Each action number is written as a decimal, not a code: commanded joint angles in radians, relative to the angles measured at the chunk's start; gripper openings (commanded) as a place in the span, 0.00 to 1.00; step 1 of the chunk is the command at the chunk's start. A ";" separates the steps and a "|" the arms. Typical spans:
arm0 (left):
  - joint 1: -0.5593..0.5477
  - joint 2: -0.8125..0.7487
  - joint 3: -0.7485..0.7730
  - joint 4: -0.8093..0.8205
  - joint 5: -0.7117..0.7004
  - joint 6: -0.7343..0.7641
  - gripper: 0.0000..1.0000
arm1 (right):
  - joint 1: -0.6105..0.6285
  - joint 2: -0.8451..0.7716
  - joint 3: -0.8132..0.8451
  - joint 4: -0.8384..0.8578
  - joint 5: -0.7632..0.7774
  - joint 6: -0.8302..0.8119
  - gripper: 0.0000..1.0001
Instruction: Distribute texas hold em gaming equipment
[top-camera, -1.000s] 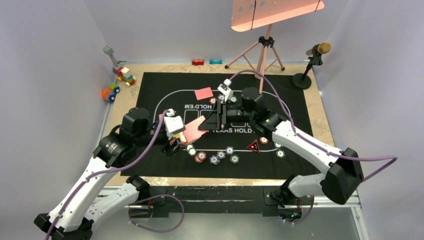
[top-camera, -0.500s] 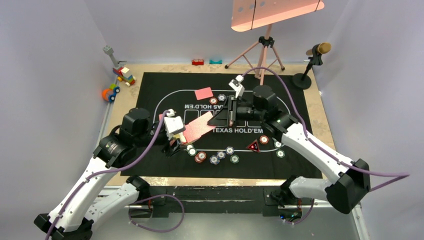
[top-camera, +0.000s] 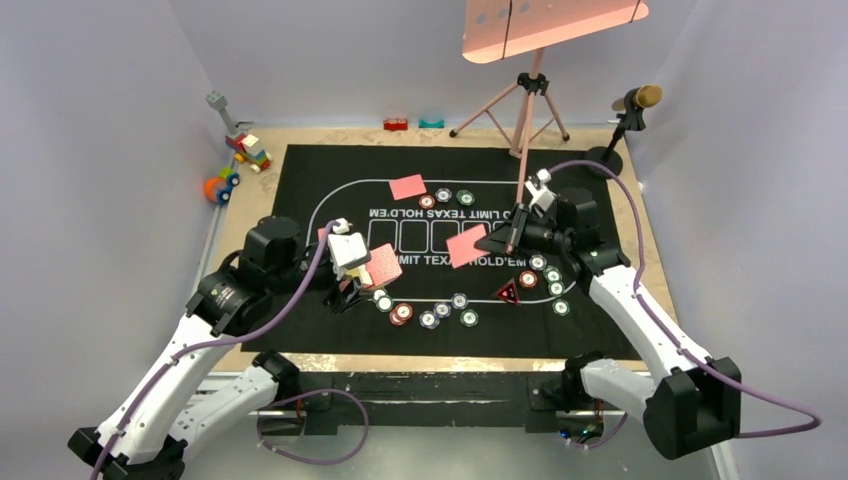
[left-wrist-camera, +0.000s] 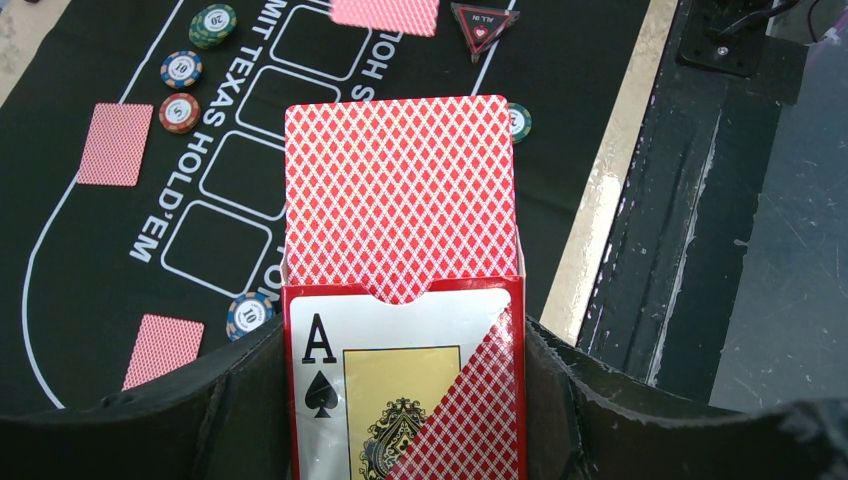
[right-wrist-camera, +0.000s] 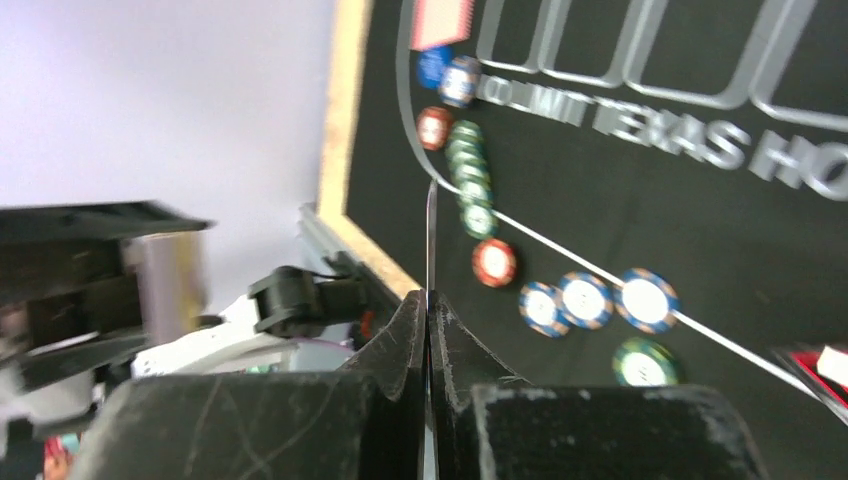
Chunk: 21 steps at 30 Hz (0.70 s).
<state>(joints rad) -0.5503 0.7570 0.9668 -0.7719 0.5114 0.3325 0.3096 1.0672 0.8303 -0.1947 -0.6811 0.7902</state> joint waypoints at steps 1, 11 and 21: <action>0.006 -0.010 0.023 0.042 0.018 -0.001 0.22 | -0.078 0.005 -0.137 -0.051 0.076 -0.080 0.00; 0.007 -0.010 0.024 0.037 0.024 0.000 0.22 | -0.177 0.091 -0.241 0.004 0.237 -0.126 0.00; 0.007 -0.008 0.025 0.041 0.025 0.002 0.22 | -0.177 0.256 -0.218 0.138 0.226 -0.111 0.00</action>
<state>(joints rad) -0.5503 0.7570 0.9668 -0.7742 0.5125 0.3328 0.1364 1.2884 0.5777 -0.1516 -0.4583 0.6865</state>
